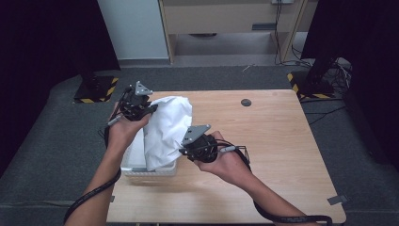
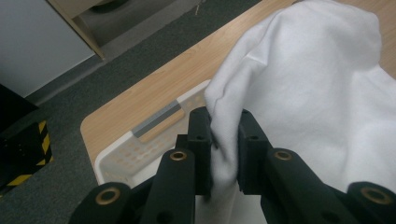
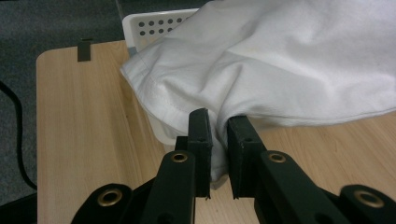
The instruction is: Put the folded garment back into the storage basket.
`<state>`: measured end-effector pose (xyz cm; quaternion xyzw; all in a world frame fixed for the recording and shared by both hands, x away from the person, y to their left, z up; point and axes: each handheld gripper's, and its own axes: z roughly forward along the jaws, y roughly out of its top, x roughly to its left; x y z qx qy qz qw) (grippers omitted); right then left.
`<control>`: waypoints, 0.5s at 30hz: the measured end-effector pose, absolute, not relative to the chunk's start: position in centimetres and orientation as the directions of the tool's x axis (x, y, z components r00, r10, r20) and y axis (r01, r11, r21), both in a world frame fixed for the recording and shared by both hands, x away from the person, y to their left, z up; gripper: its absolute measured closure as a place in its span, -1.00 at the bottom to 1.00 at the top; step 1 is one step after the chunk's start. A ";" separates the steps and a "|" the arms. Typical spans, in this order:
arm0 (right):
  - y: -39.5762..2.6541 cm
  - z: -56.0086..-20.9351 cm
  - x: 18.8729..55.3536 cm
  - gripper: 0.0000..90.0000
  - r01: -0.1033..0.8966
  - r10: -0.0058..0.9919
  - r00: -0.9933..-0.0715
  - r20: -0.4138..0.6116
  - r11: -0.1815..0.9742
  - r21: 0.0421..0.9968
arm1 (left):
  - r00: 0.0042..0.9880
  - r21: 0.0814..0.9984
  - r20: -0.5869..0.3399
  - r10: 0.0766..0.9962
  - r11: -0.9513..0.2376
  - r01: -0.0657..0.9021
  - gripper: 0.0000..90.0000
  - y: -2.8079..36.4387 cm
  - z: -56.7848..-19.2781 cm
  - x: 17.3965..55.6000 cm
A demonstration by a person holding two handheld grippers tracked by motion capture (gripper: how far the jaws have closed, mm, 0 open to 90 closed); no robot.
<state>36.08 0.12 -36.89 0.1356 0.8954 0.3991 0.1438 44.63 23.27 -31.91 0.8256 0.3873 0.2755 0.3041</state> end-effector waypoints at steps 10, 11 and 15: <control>1.0 -37.4 36.4 0.80 0.129 0.348 -0.928 -0.137 0.642 0.756 | 0.541 0.707 0.225 0.810 -0.518 0.482 0.77 23.9 -32.1 44.7; 1.0 -37.5 36.5 0.80 0.130 0.347 -0.928 -0.135 0.641 0.757 | 0.541 0.704 0.224 0.811 -0.518 0.485 0.77 23.9 -32.2 44.9; 1.2 -37.6 36.7 0.80 0.133 0.348 -0.928 -0.131 0.641 0.756 | 0.541 0.701 0.222 0.811 -0.519 0.489 0.77 24.0 -32.4 45.3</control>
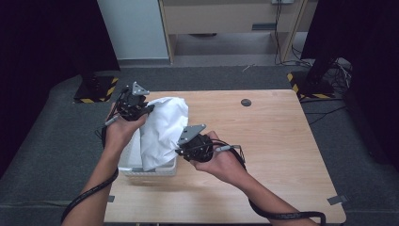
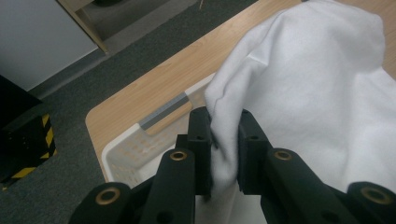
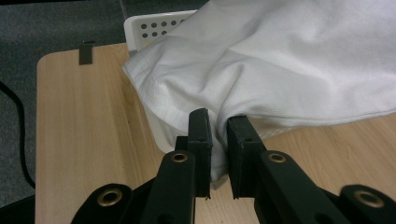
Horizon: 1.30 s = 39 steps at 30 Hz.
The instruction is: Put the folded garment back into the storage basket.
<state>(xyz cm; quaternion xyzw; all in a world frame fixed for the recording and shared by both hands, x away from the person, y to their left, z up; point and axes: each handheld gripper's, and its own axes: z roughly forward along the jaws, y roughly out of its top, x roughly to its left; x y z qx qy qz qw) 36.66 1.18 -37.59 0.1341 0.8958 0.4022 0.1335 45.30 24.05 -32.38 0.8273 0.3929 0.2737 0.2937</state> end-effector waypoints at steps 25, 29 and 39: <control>1.7 -38.6 38.3 0.80 0.179 0.405 -0.906 -0.120 0.625 0.760 | 0.581 0.690 0.222 0.783 -0.547 0.474 0.77 23.9 -33.5 48.6; 1.5 -38.7 38.7 0.80 0.186 0.413 -0.903 -0.119 0.626 0.757 | 0.586 0.685 0.228 0.778 -0.556 0.472 0.77 23.7 -33.7 49.0; 2.2 -38.9 39.0 0.80 0.190 0.418 -0.901 -0.116 0.620 0.761 | 0.597 0.679 0.240 0.766 -0.572 0.460 0.77 23.5 -33.6 49.6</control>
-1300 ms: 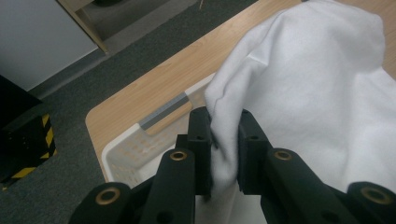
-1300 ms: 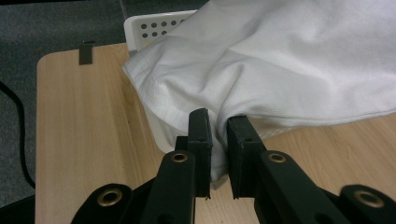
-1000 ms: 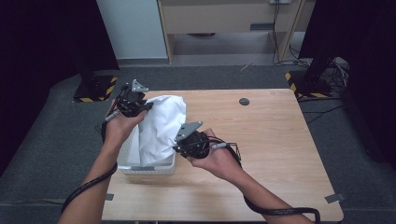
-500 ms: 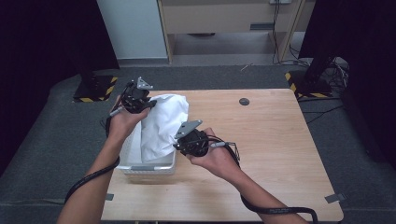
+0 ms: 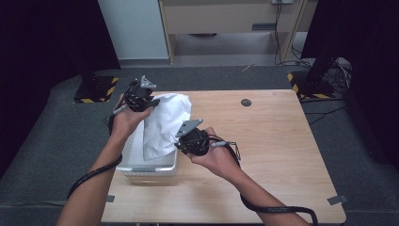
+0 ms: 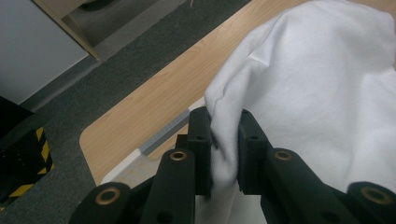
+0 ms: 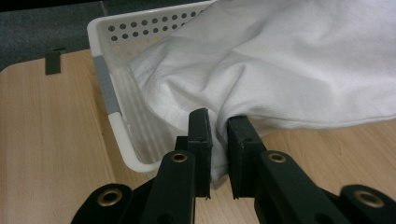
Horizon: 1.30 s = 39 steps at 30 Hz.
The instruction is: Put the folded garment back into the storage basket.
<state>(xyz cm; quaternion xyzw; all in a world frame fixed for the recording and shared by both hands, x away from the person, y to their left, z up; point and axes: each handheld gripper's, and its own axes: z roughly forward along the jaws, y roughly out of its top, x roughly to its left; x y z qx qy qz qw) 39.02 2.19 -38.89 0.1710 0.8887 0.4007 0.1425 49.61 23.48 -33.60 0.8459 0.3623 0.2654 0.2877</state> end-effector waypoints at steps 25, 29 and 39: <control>5.0 -40.5 39.7 0.80 0.198 0.404 -0.909 -0.101 0.632 0.749 | 0.583 0.667 0.230 0.779 -0.562 0.489 0.77 26.3 -35.4 49.9; 5.4 -40.7 39.7 0.80 0.196 0.402 -0.910 -0.101 0.632 0.750 | 0.580 0.669 0.227 0.782 -0.558 0.490 0.77 26.7 -35.6 49.9; 6.4 -41.2 39.8 0.80 0.203 0.397 -0.914 -0.091 0.638 0.743 | 0.572 0.663 0.217 0.791 -0.549 0.509 0.77 27.7 -36.5 50.0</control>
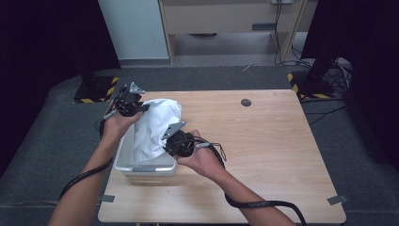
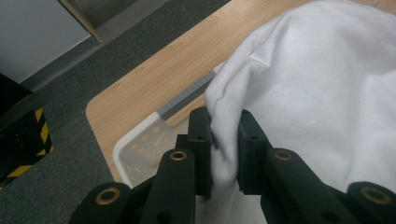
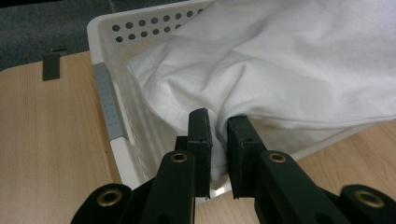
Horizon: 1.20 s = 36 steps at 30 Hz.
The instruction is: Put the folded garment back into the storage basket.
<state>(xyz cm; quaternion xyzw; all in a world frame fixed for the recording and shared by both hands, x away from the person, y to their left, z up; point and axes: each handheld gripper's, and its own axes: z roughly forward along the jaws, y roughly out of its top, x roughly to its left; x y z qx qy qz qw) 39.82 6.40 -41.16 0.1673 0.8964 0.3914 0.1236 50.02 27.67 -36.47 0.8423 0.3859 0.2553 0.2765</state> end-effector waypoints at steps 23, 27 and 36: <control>7.8 -42.1 39.8 0.80 0.203 0.383 -0.920 -0.085 0.651 0.732 | 0.567 0.655 0.199 0.799 -0.539 0.530 0.77 29.0 -37.9 50.0; 8.0 -42.3 39.8 0.79 0.204 0.381 -0.921 -0.083 0.653 0.730 | 0.566 0.650 0.197 0.801 -0.538 0.536 0.77 29.2 -38.2 50.2; 8.4 -42.8 39.9 0.79 0.220 0.387 -0.919 -0.071 0.655 0.723 | 0.567 0.642 0.188 0.802 -0.537 0.547 0.76 29.5 -38.9 50.3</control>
